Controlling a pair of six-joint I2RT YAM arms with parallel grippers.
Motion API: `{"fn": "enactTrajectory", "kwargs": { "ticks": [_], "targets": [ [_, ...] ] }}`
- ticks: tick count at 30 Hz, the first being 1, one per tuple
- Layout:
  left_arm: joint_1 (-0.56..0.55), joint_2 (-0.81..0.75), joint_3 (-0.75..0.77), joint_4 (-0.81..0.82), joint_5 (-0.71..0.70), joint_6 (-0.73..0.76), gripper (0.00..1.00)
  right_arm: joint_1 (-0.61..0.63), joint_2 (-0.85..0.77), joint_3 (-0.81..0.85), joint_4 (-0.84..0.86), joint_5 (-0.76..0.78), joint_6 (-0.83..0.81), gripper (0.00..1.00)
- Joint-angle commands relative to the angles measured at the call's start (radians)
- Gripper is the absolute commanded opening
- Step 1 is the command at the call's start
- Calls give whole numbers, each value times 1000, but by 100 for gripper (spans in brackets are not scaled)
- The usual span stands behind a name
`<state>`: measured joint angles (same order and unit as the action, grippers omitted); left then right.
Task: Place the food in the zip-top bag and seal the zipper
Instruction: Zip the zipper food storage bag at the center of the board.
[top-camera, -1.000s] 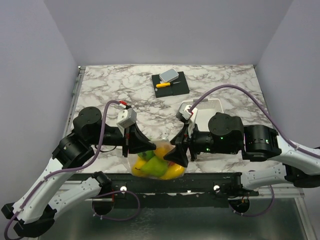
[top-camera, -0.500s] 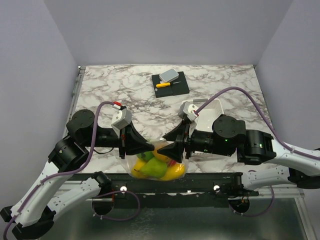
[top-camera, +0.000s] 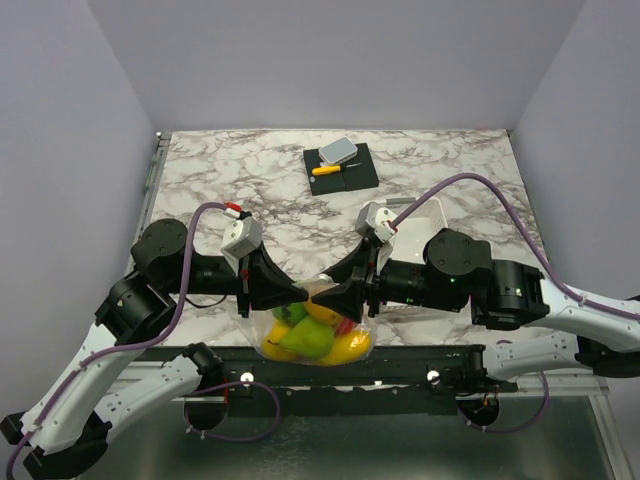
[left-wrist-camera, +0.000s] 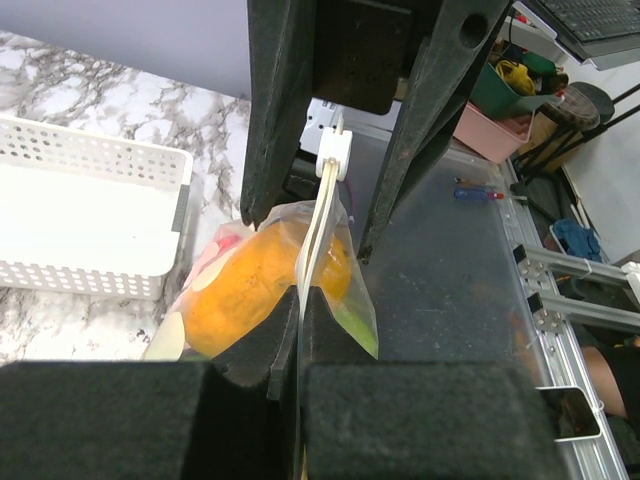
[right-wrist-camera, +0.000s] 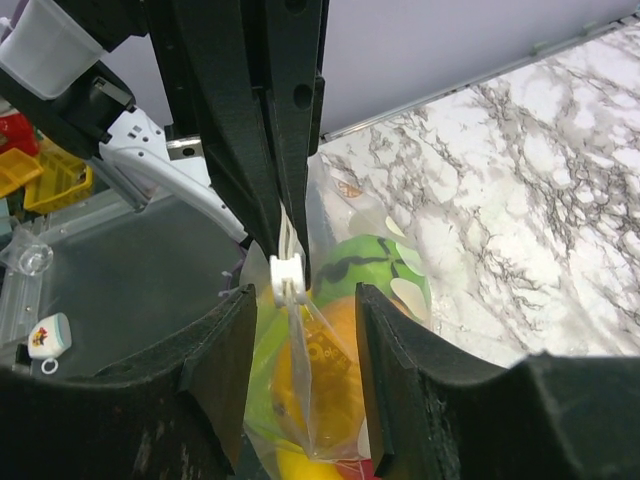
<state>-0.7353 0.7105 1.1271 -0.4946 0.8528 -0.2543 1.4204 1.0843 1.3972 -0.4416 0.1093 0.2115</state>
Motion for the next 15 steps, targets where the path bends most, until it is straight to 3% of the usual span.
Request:
{"fn": "enactTrajectory", "kwargs": {
  "ticks": [1, 15],
  "targets": [
    [-3, -16, 47, 63, 13, -16, 0, 7, 2, -21, 19, -31, 1, 51],
    [-3, -18, 49, 70, 22, -27, 0, 6, -8, -26, 54, -30, -1, 42]
  ]
}}
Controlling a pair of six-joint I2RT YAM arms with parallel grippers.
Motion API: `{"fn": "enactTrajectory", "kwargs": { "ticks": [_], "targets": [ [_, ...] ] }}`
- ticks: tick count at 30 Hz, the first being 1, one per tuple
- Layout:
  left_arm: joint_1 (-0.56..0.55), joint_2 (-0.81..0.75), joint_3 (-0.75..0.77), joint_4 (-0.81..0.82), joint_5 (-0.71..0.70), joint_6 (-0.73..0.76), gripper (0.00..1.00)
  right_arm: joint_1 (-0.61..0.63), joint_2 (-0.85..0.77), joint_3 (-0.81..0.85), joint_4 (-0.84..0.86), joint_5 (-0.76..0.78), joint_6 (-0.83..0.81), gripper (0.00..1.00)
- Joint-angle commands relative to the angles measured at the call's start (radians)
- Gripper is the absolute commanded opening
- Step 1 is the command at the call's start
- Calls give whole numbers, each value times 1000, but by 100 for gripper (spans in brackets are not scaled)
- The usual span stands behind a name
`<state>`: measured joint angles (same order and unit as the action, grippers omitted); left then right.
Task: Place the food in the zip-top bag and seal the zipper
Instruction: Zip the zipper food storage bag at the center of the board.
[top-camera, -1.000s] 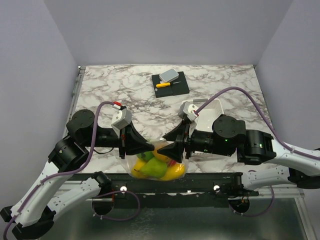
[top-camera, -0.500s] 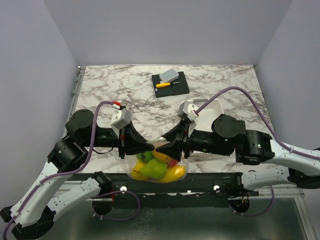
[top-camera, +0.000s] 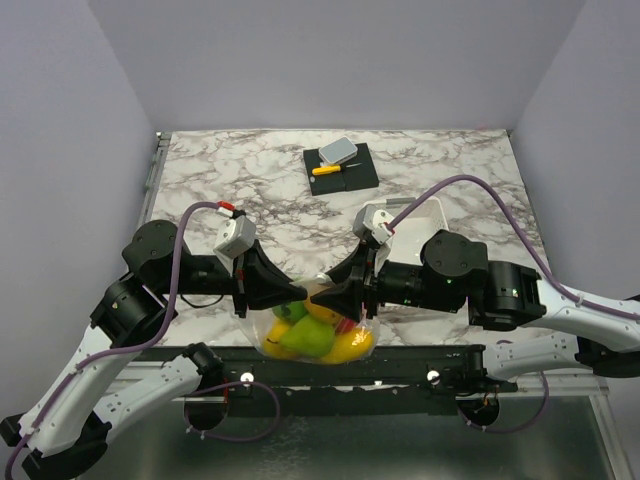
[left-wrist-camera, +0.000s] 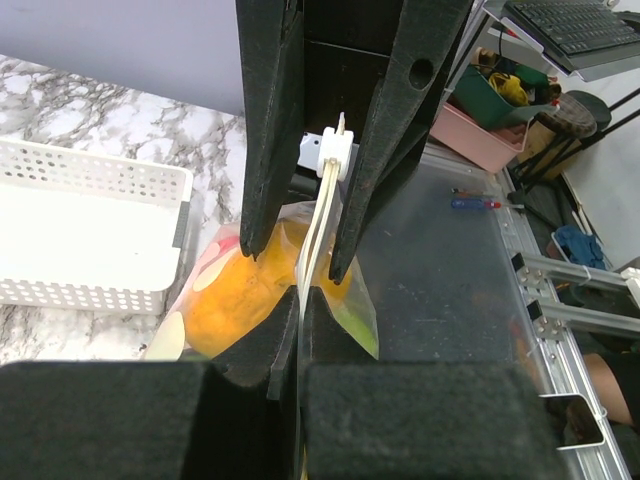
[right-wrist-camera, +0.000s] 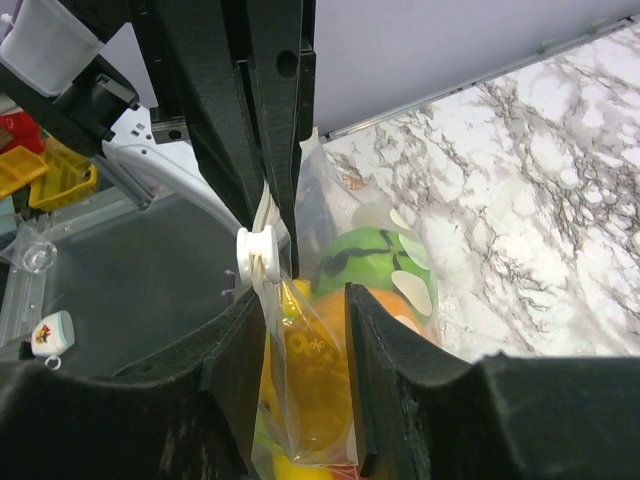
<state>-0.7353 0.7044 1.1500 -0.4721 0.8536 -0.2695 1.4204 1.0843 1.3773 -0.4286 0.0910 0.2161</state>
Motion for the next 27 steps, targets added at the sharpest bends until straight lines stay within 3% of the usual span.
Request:
{"fn": "enactTrajectory", "kwargs": {
  "ticks": [1, 27],
  "targets": [
    [-4, -13, 25, 47, 21, -11, 0, 7, -10, -8, 44, -12, -6, 41],
    [-4, -1, 18, 47, 38, -7, 0, 7, 4, 2, 60, -22, -9, 34]
  ]
}}
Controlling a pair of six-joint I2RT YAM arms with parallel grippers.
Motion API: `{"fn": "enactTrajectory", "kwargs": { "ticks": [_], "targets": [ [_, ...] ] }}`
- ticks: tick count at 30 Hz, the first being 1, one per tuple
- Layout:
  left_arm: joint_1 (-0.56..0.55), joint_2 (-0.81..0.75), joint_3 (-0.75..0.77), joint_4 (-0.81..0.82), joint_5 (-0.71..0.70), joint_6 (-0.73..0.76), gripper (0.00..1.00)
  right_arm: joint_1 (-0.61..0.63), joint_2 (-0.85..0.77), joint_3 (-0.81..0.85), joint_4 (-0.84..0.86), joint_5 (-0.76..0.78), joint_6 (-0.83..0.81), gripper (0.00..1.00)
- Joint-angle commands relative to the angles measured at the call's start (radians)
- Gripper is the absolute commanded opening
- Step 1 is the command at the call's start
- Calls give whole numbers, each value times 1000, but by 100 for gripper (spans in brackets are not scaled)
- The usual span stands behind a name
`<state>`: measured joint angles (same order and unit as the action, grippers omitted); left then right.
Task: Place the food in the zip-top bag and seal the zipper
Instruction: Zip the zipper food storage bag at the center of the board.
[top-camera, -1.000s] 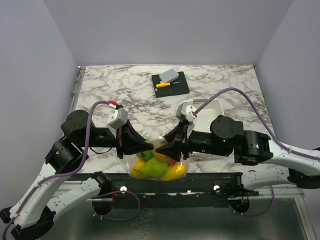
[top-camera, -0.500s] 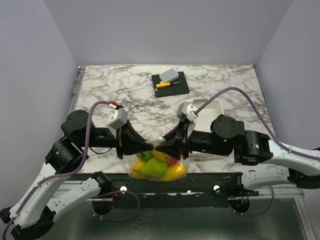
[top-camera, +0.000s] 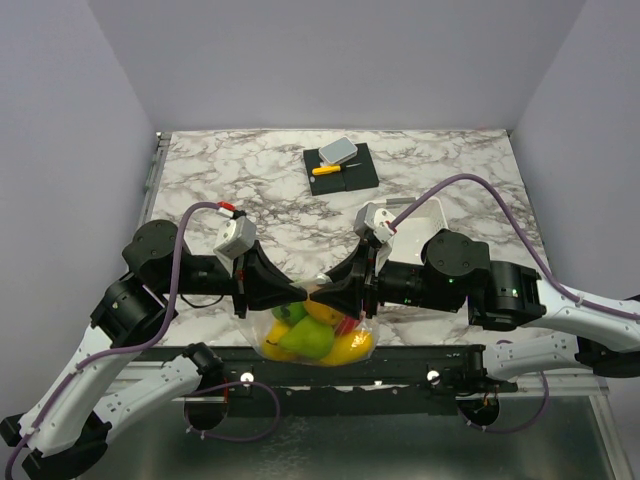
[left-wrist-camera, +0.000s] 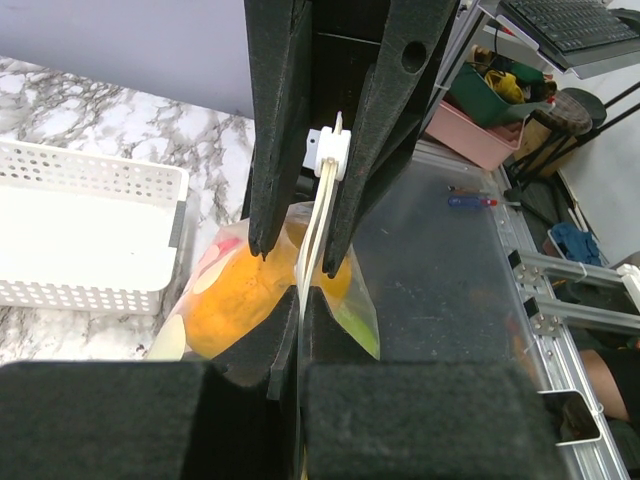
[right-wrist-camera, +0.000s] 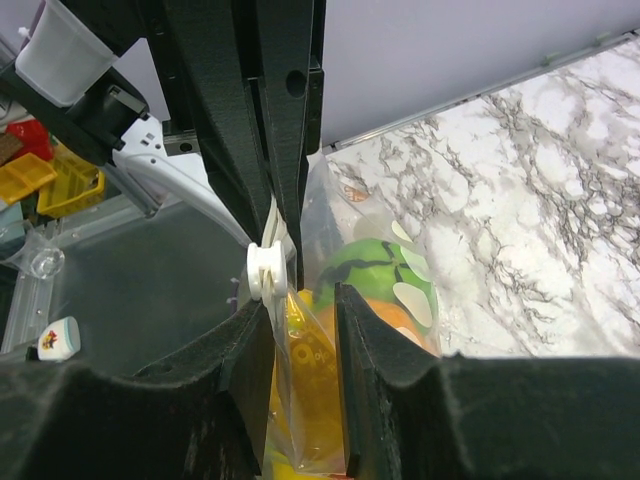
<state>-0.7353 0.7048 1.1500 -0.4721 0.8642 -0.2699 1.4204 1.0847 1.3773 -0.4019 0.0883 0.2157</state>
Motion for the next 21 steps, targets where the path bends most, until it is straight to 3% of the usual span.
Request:
{"fn": "enactTrajectory", "kwargs": {
  "ticks": [1, 10, 13, 16, 21],
  "targets": [
    [-3, -3, 19, 48, 28, -7, 0, 6, 4, 2, 34, -17, -9, 35],
    [-3, -8, 16, 47, 24, -8, 0, 6, 6, 0, 34, -19, -5, 34],
    [-3, -7, 17, 48, 25, -8, 0, 6, 7, 1, 37, -25, -4, 24],
    [-4, -9, 12, 48, 27, -9, 0, 6, 10, 9, 35, -23, -2, 1],
    [-4, -10, 1, 49, 21, -13, 0, 7, 16, 21, 27, -36, 0, 1]
  ]
}}
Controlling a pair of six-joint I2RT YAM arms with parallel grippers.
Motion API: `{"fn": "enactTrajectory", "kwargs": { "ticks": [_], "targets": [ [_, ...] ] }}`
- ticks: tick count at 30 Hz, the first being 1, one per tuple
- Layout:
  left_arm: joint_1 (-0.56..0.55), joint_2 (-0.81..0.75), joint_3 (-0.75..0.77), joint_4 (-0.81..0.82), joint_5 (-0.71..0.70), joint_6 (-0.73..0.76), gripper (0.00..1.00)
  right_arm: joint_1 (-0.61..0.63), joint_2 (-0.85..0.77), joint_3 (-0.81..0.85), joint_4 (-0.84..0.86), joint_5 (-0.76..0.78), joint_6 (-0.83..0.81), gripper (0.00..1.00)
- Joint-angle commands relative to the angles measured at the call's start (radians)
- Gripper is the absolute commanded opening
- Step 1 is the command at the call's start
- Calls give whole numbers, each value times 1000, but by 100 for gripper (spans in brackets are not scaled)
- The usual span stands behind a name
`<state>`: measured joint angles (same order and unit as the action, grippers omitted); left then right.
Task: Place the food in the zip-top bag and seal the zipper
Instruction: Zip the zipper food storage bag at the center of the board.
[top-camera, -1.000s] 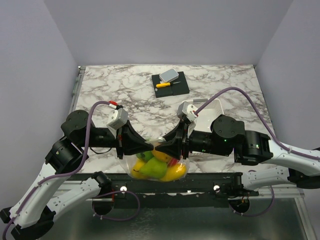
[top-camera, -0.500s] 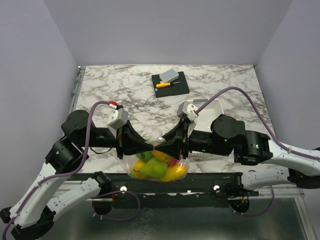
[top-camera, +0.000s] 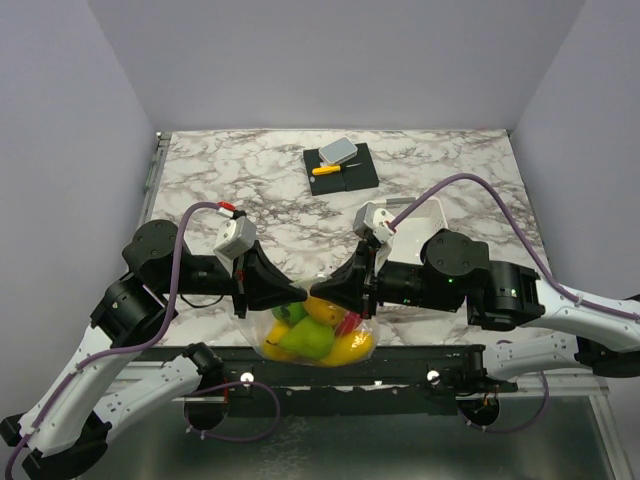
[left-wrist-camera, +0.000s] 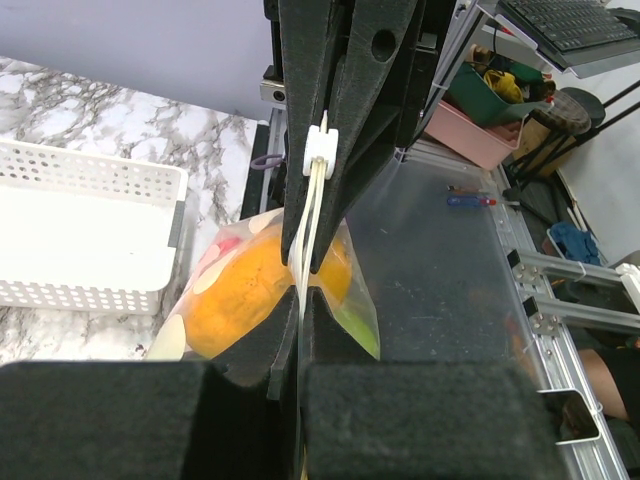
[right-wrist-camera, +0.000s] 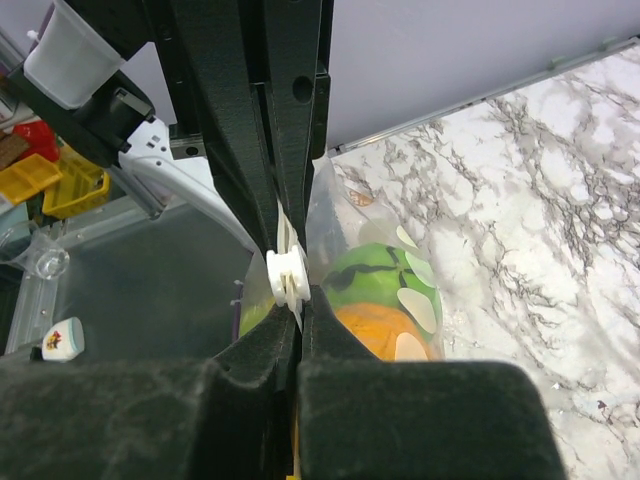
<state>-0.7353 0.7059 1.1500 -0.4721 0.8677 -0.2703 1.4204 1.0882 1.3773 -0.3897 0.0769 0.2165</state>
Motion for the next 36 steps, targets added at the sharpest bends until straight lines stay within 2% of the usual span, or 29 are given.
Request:
{"fn": "enactTrajectory", "kwargs": {
  "ticks": [1, 3, 11, 16, 30, 33, 36],
  "targets": [
    [-4, -12, 0, 49, 16, -13, 0, 6, 14, 25, 8, -24, 0, 1],
    [-4, -16, -6, 49, 2, -10, 0, 7, 17, 31, -3, -29, 0, 1],
    [-3, -6, 0, 47, -30, 4, 37, 6, 38, 62, -63, -63, -1, 1],
    [-4, 12, 27, 48, -32, 13, 48, 6, 49, 62, -95, -69, 8, 1],
    [-4, 46, 43, 75, 4, 12, 54, 6, 79, 73, -123, -69, 23, 1],
    [-4, 48, 39, 77, 12, 13, 51, 7, 79, 77, -123, -69, 23, 1],
    [-3, 46, 26, 78, 29, 16, 44, 6, 77, 77, -123, -68, 26, 1]
  ]
}}
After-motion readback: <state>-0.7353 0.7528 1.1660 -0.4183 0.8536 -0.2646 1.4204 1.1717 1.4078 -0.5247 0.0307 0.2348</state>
